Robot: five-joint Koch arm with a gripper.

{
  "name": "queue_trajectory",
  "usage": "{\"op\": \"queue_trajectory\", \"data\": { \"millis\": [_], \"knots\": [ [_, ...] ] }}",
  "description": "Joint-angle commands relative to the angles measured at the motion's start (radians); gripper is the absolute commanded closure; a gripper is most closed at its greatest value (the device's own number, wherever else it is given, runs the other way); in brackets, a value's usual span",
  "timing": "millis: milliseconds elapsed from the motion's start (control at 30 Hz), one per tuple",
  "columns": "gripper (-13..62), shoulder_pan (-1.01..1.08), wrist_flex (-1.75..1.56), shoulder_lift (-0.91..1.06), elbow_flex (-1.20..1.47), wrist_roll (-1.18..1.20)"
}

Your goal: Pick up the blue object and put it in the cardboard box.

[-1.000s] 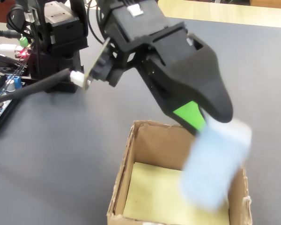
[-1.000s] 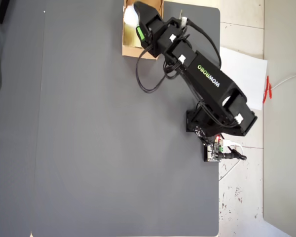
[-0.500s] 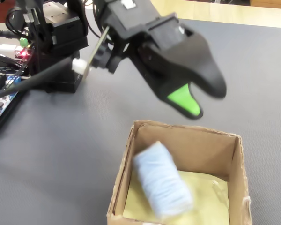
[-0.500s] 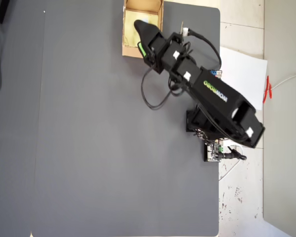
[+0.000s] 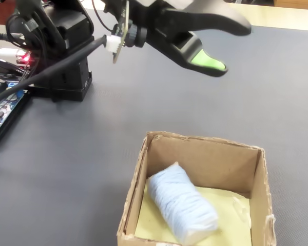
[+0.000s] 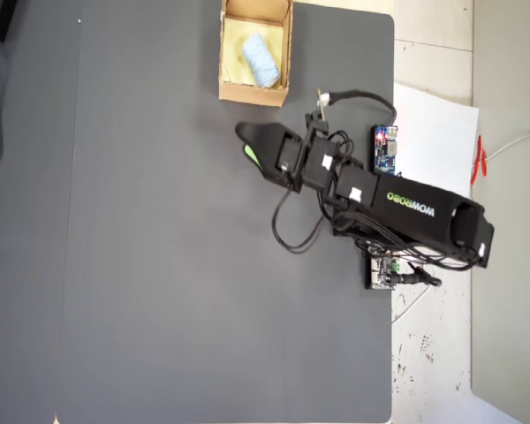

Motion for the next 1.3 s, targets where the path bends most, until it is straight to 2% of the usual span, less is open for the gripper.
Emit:
{"op": "queue_trajectory", "data": {
  "millis": [0,433,800,1133,1267],
  "knots": [
    [17.1,-0.035,-0.11,0.057,-0.012,0.04],
    [15.4,-0.187,-0.138,0.109,0.255,0.055],
    [15.3,-0.222,-0.164,0.109,0.474,0.089],
    [15.3,-0.235,0.107,0.109,0.477,0.08],
    [15.4,-0.221,0.123,0.107,0.477,0.074]
  ]
}}
